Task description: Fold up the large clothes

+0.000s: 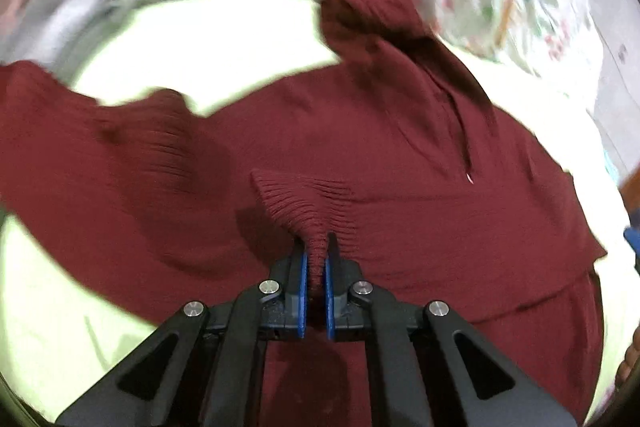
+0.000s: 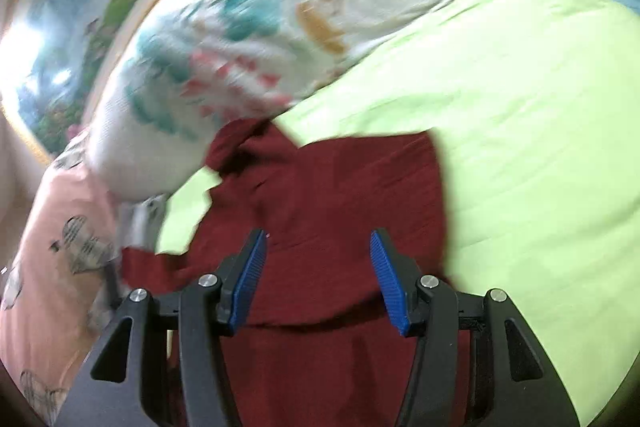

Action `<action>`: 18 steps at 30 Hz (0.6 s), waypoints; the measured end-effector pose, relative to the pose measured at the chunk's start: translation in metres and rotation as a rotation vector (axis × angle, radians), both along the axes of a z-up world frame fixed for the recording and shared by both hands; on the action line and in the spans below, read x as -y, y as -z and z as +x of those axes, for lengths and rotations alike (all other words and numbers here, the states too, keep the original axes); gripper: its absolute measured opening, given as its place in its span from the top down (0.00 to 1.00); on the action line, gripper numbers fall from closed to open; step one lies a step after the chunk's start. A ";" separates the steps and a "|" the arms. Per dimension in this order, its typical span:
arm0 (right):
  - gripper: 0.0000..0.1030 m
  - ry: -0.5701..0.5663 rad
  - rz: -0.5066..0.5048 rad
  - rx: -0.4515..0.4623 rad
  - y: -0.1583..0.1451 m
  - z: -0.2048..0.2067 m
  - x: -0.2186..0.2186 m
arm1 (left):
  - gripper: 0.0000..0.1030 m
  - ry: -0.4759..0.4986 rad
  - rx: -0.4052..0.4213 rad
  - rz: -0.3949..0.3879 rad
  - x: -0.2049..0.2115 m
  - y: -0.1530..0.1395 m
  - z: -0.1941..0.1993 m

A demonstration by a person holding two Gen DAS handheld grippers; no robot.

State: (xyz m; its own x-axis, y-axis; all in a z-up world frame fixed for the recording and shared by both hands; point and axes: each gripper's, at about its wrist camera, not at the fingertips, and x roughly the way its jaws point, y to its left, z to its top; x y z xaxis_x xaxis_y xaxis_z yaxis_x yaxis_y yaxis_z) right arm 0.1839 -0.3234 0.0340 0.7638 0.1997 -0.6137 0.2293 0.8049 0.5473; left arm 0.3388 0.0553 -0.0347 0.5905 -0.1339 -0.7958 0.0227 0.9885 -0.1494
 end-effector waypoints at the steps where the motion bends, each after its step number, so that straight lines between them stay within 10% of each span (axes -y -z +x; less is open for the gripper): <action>1: 0.46 0.013 -0.012 -0.012 0.000 0.002 0.007 | 0.95 -0.039 0.008 0.003 -0.011 -0.001 0.000; 13: 0.46 -0.070 -0.088 -0.279 0.076 0.100 0.032 | 0.95 -0.051 -0.030 0.017 -0.022 0.006 0.001; 15: 0.91 -0.112 -0.114 -0.281 0.078 0.108 0.029 | 0.95 -0.043 -0.034 0.020 -0.018 0.006 0.003; 18: 0.92 -0.089 -0.171 -0.246 0.065 0.106 0.036 | 0.95 -0.021 -0.030 -0.003 -0.013 0.003 0.002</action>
